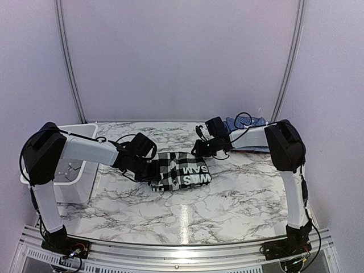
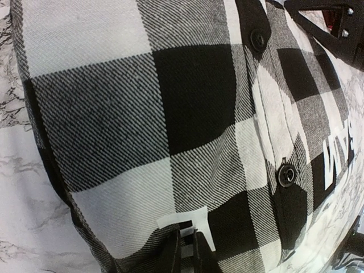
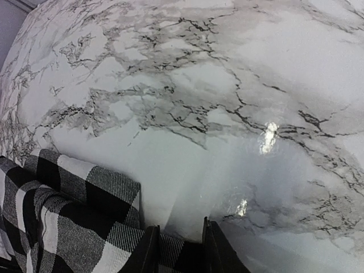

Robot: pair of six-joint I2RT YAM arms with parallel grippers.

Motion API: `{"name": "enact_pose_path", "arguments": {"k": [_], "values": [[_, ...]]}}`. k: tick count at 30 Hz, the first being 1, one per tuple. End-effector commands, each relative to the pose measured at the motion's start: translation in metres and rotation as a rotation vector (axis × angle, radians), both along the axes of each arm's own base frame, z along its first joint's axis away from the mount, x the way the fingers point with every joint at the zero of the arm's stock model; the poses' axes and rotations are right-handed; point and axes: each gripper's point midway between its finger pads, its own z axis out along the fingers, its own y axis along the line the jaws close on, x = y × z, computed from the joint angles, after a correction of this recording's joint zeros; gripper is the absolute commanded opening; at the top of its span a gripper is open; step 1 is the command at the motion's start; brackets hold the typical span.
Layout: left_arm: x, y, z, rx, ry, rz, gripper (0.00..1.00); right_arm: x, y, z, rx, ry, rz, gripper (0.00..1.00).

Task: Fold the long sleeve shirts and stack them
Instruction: Smooth out the square-folded shirt at the center of the board.

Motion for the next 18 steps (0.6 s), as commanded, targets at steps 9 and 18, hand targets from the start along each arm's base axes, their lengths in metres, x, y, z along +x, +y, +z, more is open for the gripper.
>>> {"name": "enact_pose_path", "arguments": {"k": [9, 18], "values": [[0.047, 0.001, 0.062, -0.042, -0.128, 0.067, 0.16, -0.059, 0.023, 0.097, -0.027, -0.136, 0.081, 0.29], [0.11, 0.004, 0.03, -0.01, -0.101, 0.101, 0.17, -0.132, 0.028, 0.05, 0.016, -0.022, 0.118, 0.28]]}}
